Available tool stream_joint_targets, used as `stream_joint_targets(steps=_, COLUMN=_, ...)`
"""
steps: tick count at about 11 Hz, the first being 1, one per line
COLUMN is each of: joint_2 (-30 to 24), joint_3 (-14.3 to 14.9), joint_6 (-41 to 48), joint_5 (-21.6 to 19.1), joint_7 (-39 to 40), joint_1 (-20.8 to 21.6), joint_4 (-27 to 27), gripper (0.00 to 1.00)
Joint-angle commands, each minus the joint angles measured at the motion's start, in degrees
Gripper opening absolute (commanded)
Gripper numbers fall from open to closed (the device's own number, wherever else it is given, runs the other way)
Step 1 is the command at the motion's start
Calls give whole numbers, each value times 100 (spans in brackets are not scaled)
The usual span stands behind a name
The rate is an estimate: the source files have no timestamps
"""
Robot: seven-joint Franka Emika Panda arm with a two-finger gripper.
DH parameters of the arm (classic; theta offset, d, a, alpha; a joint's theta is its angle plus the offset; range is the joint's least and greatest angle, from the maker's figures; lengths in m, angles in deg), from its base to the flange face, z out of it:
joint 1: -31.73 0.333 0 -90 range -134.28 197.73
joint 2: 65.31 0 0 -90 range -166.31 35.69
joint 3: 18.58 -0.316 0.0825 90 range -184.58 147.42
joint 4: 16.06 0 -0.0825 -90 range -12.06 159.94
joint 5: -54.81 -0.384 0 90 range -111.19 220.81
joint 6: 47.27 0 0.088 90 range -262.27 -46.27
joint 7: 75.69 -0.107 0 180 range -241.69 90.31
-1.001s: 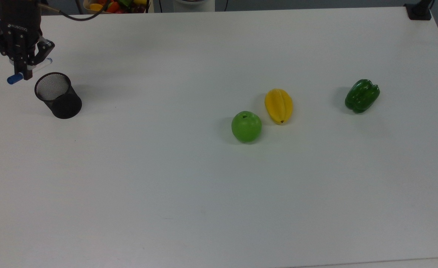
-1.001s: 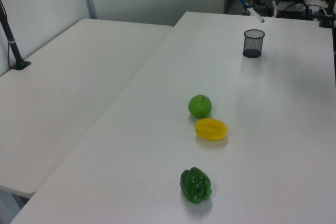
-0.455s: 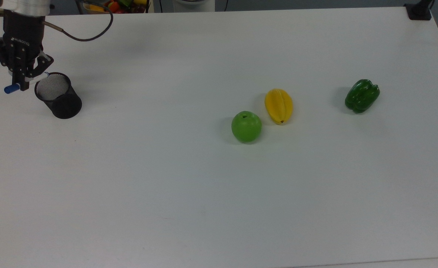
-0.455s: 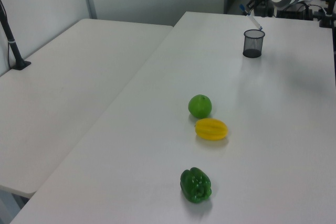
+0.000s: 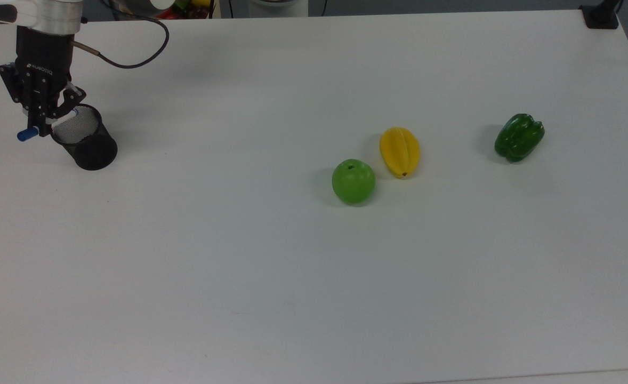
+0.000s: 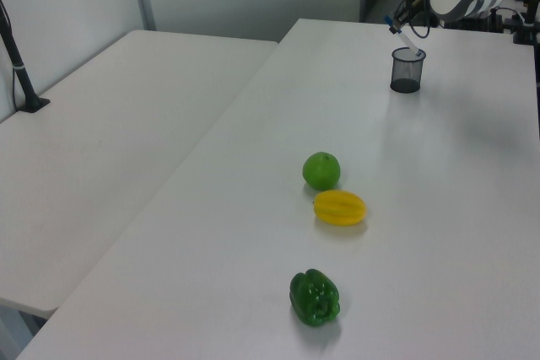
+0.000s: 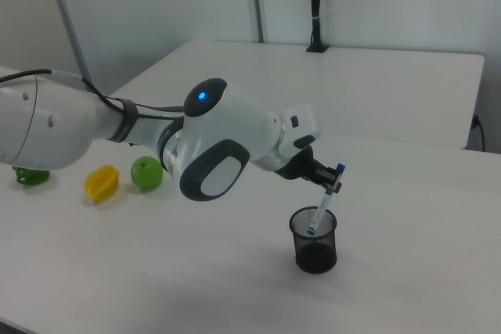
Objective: Place marker
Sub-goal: 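Lower the marker upright into the pen cup and open the gripper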
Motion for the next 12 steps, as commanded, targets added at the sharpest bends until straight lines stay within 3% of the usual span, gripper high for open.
stream_joint_targets(steps=1, joint_2=-75, joint_3=4, joint_6=-90, joint_5=-151, joint_7=67, joint_1=89, joint_4=130, gripper=52)
stream_joint_targets(steps=4, joint_2=-84, joint_3=-14, joint_6=-64, joint_5=-151, joint_7=67, joint_1=107, joint_4=130, gripper=64)
stream_joint_targets(steps=7, joint_2=-145, joint_3=-40, joint_6=-20, joint_5=-151, joint_7=-20, joint_1=107, joint_4=95, gripper=91)
stream_joint_targets(steps=8, joint_2=-215, joint_3=-49, joint_6=233, joint_5=-151, joint_7=-47, joint_1=107, joint_4=60, gripper=95)
stream_joint_targets(steps=12, joint_2=-892, joint_3=-40, joint_6=2856, joint_5=-116, joint_7=146, joint_1=63, joint_4=-624, gripper=100)
